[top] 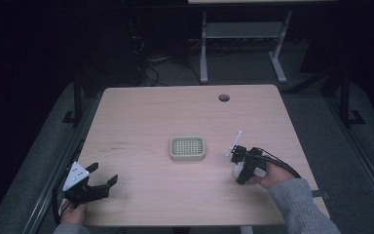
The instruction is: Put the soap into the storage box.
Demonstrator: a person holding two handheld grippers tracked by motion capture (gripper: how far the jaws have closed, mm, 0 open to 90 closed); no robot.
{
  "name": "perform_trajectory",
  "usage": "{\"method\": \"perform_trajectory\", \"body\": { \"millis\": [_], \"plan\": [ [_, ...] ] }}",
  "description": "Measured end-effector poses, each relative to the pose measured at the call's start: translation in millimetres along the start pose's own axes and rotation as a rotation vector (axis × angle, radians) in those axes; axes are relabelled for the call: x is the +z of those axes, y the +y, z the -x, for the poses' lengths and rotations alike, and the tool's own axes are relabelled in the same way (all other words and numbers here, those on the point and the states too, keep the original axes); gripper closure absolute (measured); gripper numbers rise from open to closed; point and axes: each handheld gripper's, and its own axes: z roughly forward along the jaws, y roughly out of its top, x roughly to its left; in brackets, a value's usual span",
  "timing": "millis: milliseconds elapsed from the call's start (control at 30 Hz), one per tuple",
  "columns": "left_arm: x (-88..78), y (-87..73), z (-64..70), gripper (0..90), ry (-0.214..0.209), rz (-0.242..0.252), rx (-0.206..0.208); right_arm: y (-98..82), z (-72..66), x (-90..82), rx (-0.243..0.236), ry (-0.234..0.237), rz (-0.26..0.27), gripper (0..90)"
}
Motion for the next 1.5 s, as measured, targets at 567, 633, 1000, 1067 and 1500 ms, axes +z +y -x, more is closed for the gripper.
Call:
{"method": "perform_trajectory", "body": {
  "millis": [567,633,1000,1067,1500],
  "plan": [
    [-2.2,-0.2,-1.1,12.8,0.008,0.000,-0.003,-1.2,-0.7,-6.4,-0.014,-0.003,0.024,23.4],
    [-2.3,0.0,-0.5,12.9,0.009,0.002,-0.005,-1.0,-0.8,-8.5,-0.017,0.000,0.032,23.4],
    [-2.9,-1.0,-1.3,12.8,0.012,0.003,-0.004,4.6,0.1,-17.8,-0.025,0.000,0.062,23.4],
    [-3.2,-1.0,-1.5,12.8,0.014,0.002,-0.008,5.5,-0.3,-18.8,-0.019,0.006,0.060,23.4],
    [-1.4,-0.3,-1.4,12.8,0.006,0.004,-0.011,21.1,0.6,-37.2,-0.045,0.014,0.102,23.5]
  ]
}}
